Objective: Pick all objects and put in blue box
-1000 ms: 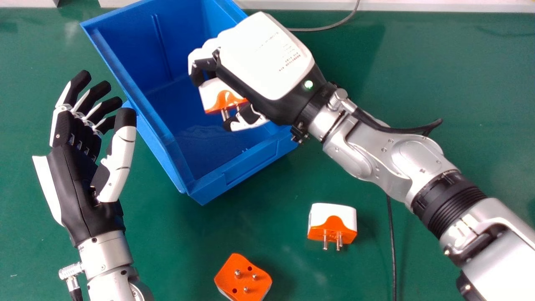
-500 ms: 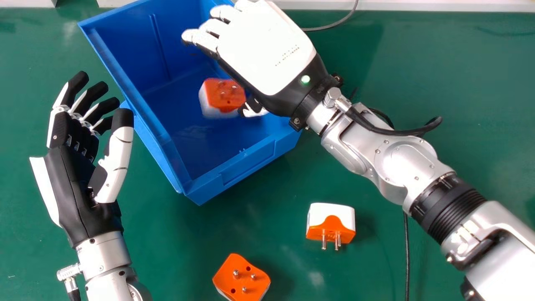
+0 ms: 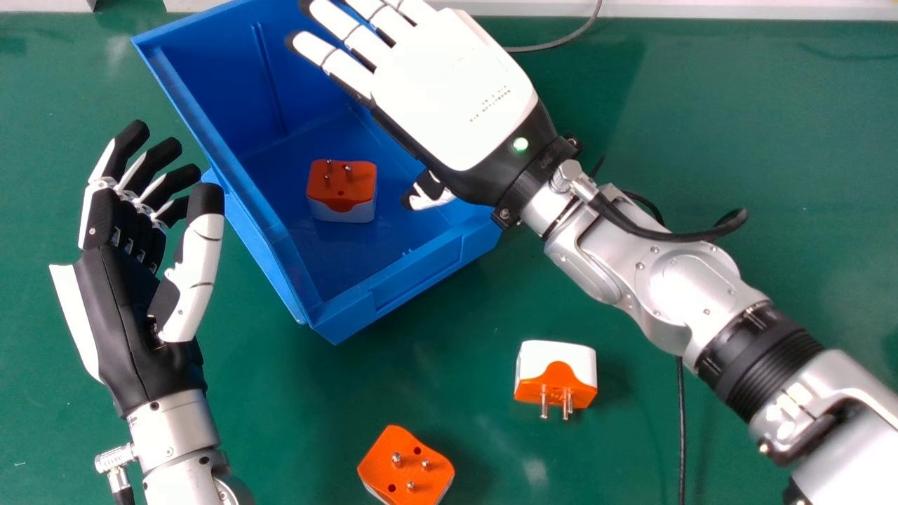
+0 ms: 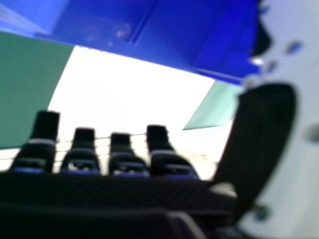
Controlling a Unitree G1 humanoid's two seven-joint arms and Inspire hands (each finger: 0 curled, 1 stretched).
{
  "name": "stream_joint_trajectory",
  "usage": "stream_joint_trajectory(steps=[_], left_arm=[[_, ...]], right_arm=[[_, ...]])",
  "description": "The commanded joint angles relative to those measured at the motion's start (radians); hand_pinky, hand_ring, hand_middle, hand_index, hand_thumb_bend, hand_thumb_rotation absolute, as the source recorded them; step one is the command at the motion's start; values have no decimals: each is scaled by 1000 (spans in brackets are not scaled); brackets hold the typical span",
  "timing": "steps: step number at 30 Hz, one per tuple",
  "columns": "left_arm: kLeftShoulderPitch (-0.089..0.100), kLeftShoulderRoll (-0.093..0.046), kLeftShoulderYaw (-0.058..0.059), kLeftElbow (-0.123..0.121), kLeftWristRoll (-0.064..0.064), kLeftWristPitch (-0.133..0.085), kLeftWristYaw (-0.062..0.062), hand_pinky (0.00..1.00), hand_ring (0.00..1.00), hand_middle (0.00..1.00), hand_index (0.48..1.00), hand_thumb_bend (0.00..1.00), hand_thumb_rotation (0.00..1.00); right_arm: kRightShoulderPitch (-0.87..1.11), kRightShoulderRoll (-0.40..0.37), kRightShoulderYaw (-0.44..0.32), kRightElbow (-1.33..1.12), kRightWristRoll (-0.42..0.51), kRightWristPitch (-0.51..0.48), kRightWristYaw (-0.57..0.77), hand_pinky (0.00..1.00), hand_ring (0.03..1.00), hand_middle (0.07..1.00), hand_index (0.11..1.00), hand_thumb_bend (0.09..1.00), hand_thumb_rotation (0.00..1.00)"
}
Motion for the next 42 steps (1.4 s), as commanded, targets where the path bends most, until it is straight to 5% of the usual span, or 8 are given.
stream_joint_trajectory(steps=[1,11,18,30,36,39,42], left_arm=[[12,-6,-7,-28,-1,-18,-2,636,698,762,799,677,455],[33,2,-12,-35,-14,-11,-26,640,700,763,803,676,457],[48,2,-13,-49,-24,-4,-44,635,697,763,803,673,452],[55,3,-17,-59,-30,14,-51,632,695,758,796,694,457],[52,11,-20,-56,-35,14,-64,629,692,755,793,696,453],[47,11,-16,-56,-40,18,-67,631,692,756,796,695,450],[39,13,-13,-56,-41,24,-68,630,689,755,796,697,449]], right_arm=[[31,-21,-39,-85,44,1,19,873,961,977,922,998,204],[410,-104,-253,-538,386,-171,138,820,958,981,937,1000,195],[684,-108,-420,-741,518,-297,96,777,940,972,961,1000,239],[1193,-238,-659,-926,943,-233,526,786,950,973,976,968,310],[1285,-237,-671,-911,850,-162,609,828,950,965,957,937,310],[1304,-211,-653,-942,649,-68,582,814,926,947,942,919,347],[1295,-177,-614,-951,550,-15,583,776,891,919,924,912,340]])
